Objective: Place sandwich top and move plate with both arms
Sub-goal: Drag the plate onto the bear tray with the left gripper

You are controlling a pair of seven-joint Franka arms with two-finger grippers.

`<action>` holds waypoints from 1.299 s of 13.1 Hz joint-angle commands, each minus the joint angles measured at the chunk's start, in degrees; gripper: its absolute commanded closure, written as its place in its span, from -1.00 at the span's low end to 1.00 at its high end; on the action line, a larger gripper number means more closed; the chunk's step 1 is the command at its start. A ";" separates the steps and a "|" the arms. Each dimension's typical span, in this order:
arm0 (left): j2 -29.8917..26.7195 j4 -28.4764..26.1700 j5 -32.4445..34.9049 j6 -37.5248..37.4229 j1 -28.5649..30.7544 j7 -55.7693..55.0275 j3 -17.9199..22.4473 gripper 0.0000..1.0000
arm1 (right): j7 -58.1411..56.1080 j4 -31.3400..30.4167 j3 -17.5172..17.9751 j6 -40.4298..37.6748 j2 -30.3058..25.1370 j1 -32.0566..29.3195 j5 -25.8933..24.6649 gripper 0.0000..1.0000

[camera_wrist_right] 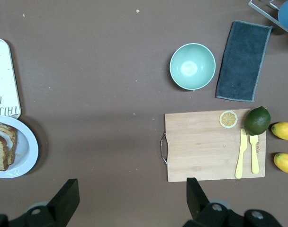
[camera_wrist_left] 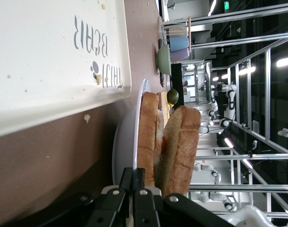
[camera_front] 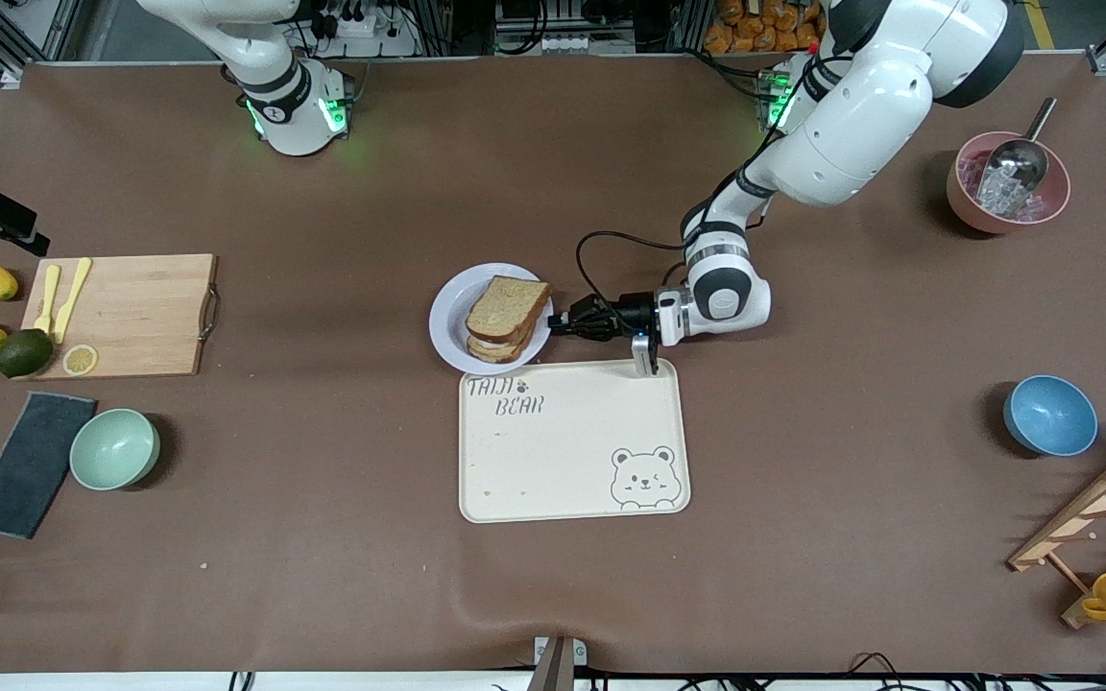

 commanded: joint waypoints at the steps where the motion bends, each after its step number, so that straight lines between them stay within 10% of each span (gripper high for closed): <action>1: 0.70 -1.12 -1.71 -0.18 5.90 2.83 -5.51 1.00 | 0.01 0.70 -0.54 -0.33 0.18 0.70 -0.12 -1.00; 17: -1.59 -0.52 -4.26 5.44 23.40 2.04 -17.39 1.00 | -0.25 0.61 -0.54 -0.24 0.35 0.88 -0.12 -1.00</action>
